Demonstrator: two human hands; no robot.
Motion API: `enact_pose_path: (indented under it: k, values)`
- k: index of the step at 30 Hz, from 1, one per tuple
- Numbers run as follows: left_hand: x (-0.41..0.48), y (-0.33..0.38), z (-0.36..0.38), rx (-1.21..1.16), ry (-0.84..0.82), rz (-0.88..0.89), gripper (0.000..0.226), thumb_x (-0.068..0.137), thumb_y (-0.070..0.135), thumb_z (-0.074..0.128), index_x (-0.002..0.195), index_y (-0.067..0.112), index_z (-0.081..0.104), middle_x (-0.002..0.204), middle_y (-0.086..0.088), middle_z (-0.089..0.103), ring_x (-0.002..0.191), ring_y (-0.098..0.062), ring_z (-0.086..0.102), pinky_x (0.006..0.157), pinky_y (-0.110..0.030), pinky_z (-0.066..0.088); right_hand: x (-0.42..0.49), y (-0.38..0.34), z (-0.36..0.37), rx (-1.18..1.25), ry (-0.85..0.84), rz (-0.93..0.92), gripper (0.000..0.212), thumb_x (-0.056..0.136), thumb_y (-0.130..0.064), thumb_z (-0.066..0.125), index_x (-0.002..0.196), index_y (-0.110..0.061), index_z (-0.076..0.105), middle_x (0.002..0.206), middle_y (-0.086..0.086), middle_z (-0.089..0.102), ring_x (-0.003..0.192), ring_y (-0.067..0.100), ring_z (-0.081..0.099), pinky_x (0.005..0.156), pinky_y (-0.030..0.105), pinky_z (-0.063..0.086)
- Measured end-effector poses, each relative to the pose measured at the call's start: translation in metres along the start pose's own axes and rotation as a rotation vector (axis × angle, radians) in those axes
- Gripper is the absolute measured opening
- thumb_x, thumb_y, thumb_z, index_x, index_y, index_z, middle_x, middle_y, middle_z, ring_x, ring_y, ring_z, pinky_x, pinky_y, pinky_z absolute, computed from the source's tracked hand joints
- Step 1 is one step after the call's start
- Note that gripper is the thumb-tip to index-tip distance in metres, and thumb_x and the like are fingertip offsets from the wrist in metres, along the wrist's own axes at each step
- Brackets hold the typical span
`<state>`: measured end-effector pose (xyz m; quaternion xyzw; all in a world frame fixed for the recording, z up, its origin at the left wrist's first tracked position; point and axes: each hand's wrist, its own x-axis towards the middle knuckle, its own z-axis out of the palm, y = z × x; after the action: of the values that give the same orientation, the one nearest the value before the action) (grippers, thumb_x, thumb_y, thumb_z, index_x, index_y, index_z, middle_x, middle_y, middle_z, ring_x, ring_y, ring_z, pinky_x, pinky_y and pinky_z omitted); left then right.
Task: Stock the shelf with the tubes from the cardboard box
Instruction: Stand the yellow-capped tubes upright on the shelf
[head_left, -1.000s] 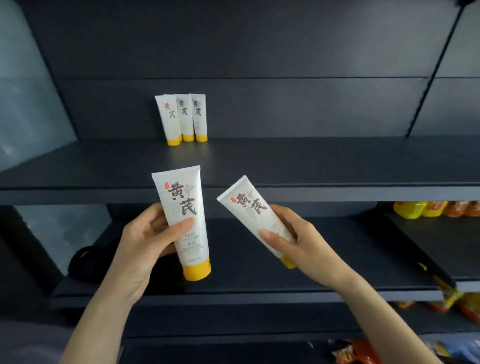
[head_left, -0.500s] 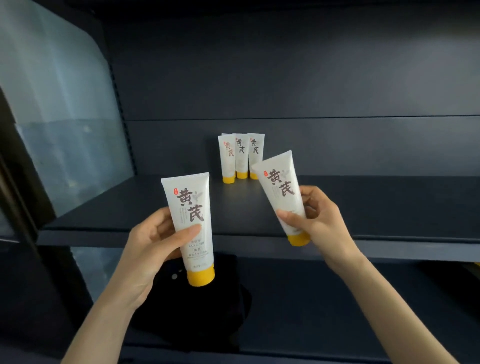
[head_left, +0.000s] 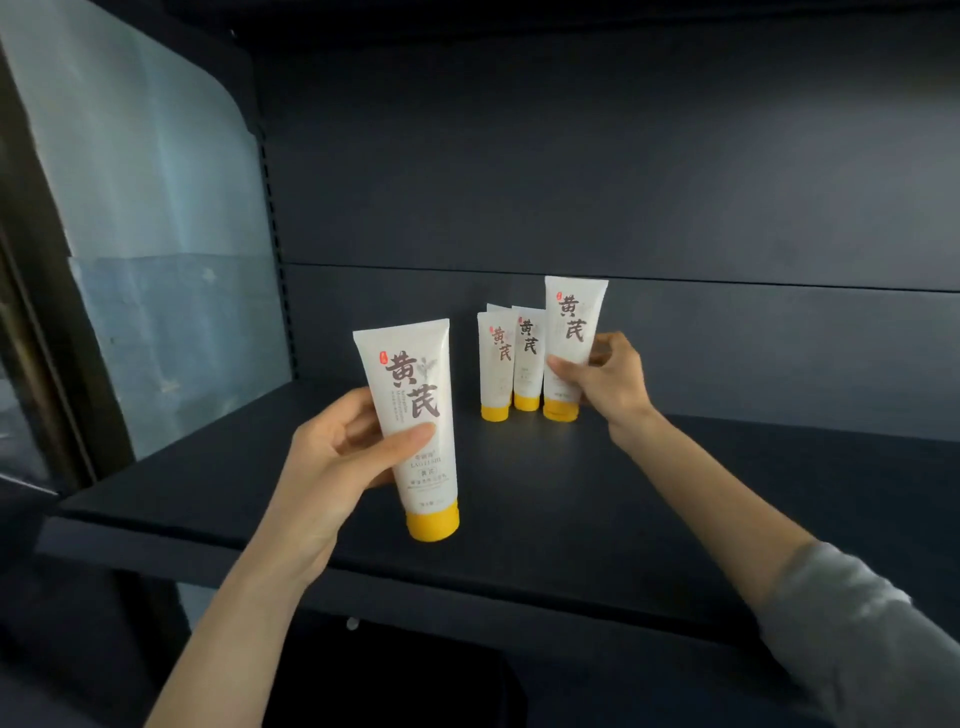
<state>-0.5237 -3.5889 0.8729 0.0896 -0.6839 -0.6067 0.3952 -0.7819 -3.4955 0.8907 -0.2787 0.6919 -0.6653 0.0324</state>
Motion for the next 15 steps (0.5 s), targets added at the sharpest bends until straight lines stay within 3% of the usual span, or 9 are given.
enact_pose_path:
  k: [3, 8, 15]
  values:
    - [0.01, -0.004, 0.002, 0.009, 0.008, 0.011, 0.048, 0.059, 0.035, 0.077, 0.106, 0.026, 0.068, 0.105, 0.005, 0.073, 0.096, -0.011, 0.069, 0.068, -0.021, 0.056, 0.024, 0.022, 0.023, -0.129, 0.04, 0.029, 0.053, 0.074, -0.024, 0.08, 0.113, -0.013, 0.047, 0.107, -0.001, 0.06, 0.096, 0.019, 0.062, 0.087, 0.043, 0.054]
    - [0.022, -0.013, -0.005, 0.015, -0.019, 0.007, 0.043, 0.061, 0.035, 0.076, 0.103, 0.029, 0.07, 0.106, 0.004, 0.073, 0.098, -0.012, 0.069, 0.07, -0.019, 0.055, 0.043, 0.051, 0.05, -0.254, 0.109, 0.058, 0.048, 0.075, -0.029, 0.078, 0.104, -0.022, 0.041, 0.106, -0.003, 0.06, 0.089, 0.016, 0.058, 0.072, 0.035, 0.049]
    - [0.045, -0.025, -0.012, 0.008, -0.031, -0.005, 0.036, 0.064, 0.034, 0.074, 0.1, 0.033, 0.071, 0.105, 0.005, 0.072, 0.097, -0.01, 0.069, 0.069, -0.018, 0.055, 0.053, 0.066, 0.067, -0.295, 0.145, -0.01, 0.046, 0.075, -0.028, 0.078, 0.098, -0.024, 0.038, 0.099, -0.009, 0.053, 0.087, 0.01, 0.053, 0.069, 0.031, 0.047]
